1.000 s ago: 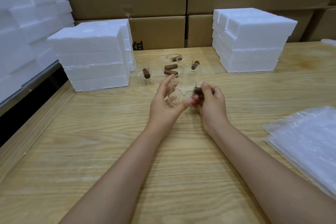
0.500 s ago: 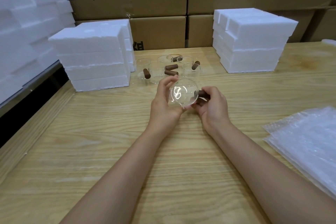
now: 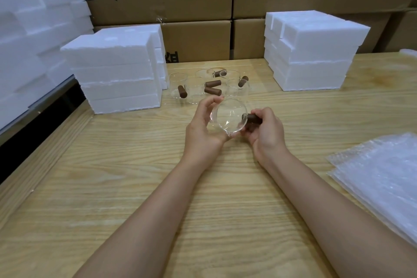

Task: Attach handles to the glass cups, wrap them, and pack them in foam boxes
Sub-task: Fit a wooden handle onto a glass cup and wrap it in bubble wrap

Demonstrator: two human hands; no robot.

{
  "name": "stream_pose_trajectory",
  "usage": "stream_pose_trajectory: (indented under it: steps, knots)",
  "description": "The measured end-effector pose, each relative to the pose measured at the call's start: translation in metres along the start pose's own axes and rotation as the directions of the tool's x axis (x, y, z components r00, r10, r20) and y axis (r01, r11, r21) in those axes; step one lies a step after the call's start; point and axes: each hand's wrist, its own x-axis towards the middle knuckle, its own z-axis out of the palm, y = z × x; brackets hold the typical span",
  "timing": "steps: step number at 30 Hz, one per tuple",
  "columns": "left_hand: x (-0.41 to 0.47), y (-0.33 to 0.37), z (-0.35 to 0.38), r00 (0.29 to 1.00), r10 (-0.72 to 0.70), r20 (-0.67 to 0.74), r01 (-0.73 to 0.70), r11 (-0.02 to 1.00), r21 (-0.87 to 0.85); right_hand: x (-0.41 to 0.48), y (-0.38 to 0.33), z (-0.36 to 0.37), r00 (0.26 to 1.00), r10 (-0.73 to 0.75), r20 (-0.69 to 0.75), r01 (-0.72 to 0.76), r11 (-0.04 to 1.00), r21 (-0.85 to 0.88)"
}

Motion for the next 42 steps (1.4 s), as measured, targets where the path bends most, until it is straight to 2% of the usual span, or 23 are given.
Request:
stream_pose_trajectory:
  steps: [4, 9, 15, 20, 25, 31, 37, 42]
  knots:
    - [0.0, 0.001, 0.0, 1.0, -0.008, -0.005, 0.008, 0.998, 0.056, 0.002, 0.001, -0.003, 0.998, 0.053, -0.035, -0.057, 0.992, -0.116]
    - [0.0, 0.002, 0.0, 0.999, -0.044, -0.022, 0.046, 0.996, 0.081, 0.002, -0.003, -0.004, 0.999, 0.006, -0.052, -0.015, 0.985, -0.174]
    - [0.0, 0.001, -0.001, 0.997, -0.073, -0.025, 0.075, 0.991, 0.107, -0.002, -0.007, -0.001, 0.991, -0.11, -0.07, 0.095, 0.978, -0.188]
    - [0.0, -0.004, -0.001, 0.991, -0.135, 0.008, 0.135, 0.989, 0.059, -0.003, -0.007, -0.001, 0.965, -0.26, -0.047, 0.232, 0.919, -0.318]
    - [0.001, -0.005, 0.0, 0.989, -0.143, 0.037, 0.143, 0.99, 0.006, -0.007, -0.009, 0.0, 0.952, -0.305, 0.009, 0.292, 0.902, -0.317]
    - [0.0, -0.006, -0.002, 0.994, -0.109, -0.008, 0.109, 0.989, 0.098, -0.01, -0.011, 0.001, 0.965, -0.261, 0.037, 0.262, 0.938, -0.229]
    - [-0.003, -0.001, 0.0, 0.998, -0.011, -0.058, 0.024, 0.975, 0.219, -0.005, -0.01, -0.004, 0.983, -0.18, 0.028, 0.182, 0.967, -0.177]
    - [-0.004, 0.001, 0.001, 0.998, 0.036, -0.057, -0.017, 0.954, 0.301, 0.0, -0.008, -0.007, 0.991, -0.135, -0.02, 0.126, 0.962, -0.241]
